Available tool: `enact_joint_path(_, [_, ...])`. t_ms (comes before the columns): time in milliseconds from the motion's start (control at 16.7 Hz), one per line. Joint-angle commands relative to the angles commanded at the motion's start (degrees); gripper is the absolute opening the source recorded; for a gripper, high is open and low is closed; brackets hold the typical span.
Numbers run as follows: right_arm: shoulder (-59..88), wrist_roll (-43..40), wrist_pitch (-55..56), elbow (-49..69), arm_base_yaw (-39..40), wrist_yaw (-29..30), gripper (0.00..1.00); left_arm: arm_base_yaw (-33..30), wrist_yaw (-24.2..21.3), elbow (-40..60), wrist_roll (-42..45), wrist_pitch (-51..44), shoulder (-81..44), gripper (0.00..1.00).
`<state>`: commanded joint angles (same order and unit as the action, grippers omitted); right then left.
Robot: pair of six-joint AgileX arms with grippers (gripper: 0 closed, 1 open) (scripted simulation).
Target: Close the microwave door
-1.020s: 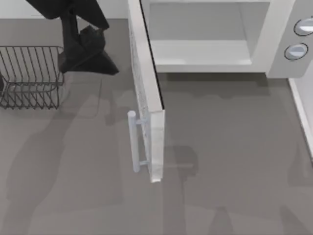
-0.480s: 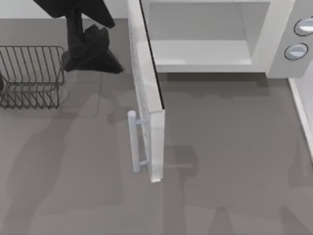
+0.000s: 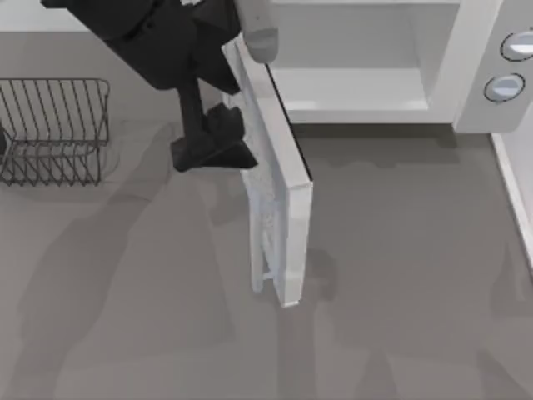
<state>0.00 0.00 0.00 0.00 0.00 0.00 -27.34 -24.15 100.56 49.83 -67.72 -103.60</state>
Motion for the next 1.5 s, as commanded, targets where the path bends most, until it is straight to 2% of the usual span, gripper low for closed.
enact_joint_path(300, [0.0,0.0,0.0,0.0,0.0,0.0,1.00,-0.4,0.1,-1.2,-0.5,1.3,0.0,1.00])
enact_joint_path(1080, [0.0,0.0,0.0,0.0,0.0,0.0,1.00,-0.4,0.1,-1.2,-0.5,1.3,0.0,0.02])
enact_joint_path(1500, [0.0,0.0,0.0,0.0,0.0,0.0,1.00,-0.4,0.1,-1.2,-0.5,1.3,0.0,0.00])
